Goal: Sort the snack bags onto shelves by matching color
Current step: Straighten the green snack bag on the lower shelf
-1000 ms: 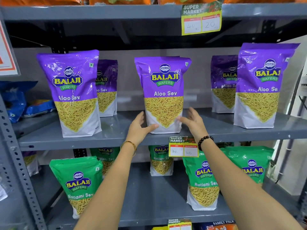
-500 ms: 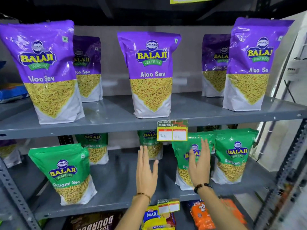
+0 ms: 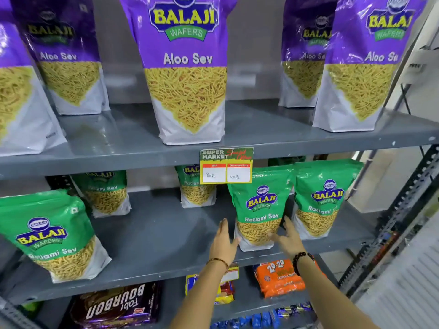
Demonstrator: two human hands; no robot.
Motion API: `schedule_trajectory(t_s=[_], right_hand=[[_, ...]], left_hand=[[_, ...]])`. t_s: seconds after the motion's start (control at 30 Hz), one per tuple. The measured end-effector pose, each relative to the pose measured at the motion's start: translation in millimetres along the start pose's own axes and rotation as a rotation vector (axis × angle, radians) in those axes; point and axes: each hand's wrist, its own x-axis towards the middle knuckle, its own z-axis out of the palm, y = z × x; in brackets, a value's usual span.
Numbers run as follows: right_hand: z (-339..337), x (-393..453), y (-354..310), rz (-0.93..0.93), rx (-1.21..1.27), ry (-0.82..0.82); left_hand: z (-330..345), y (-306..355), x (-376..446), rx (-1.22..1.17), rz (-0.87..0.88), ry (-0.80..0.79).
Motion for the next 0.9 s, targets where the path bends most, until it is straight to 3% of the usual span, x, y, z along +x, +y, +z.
schedule_trajectory(t_s=[0.2, 0.67, 0.9], right_hand=[[2.0, 16.5, -1.4, 0.006, 0.037, -0.029], [96.3, 17.4, -18.4, -0.083, -0.142, -0.257], [119.7, 23.4, -0.3, -0.090, -0.241, -0.353]], left_hand=[[8.1, 2.6, 15.5, -0.126, -0.029, -0.083], [-72.0, -69.6, 8.1, -0.264, -0.208, 0.235], [-93.6, -84.0, -6.4, -0.253, -0.202, 0.224]])
